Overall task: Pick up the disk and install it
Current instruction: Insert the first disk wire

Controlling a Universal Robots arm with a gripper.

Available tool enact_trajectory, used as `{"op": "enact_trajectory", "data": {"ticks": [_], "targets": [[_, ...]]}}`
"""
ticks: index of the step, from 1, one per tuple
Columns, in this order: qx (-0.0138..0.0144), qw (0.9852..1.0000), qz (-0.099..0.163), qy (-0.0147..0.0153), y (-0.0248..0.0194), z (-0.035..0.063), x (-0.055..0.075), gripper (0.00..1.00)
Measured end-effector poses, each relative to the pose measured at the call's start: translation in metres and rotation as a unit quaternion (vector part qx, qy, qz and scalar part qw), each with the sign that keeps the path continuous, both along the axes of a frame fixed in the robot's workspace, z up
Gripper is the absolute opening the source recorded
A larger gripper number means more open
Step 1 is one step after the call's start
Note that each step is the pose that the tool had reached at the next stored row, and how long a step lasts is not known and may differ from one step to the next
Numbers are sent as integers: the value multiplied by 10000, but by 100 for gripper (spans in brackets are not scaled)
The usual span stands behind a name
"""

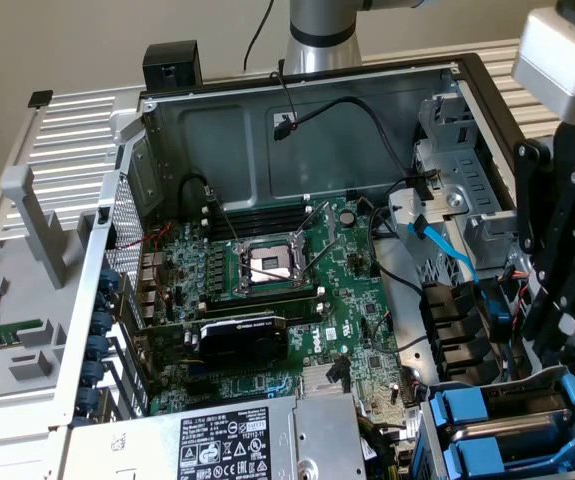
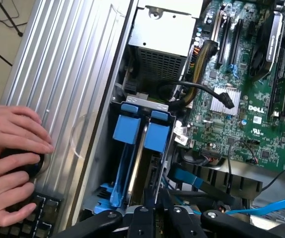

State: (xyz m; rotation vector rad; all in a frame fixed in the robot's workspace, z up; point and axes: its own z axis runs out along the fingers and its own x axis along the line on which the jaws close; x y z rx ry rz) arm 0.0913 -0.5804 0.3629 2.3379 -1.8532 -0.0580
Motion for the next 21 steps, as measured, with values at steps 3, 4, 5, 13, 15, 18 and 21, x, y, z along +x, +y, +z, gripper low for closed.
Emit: {"op": "enact_trajectory", "data": {"ticks": [3,4,5,13,15,18,21], "targets": [[-62,10000,0,0,42,-1,0,16],[-76,10000,0,0,53,-1,0,16],[-89,10000,0,0,64,-1,0,16],[-104,9993,-352,4,78,0,-1,16],[-103,9987,-504,5,78,-2,0,16],[-103,9970,-767,8,78,-4,0,16],[-103,9946,-1033,11,78,-7,0,16]]}}
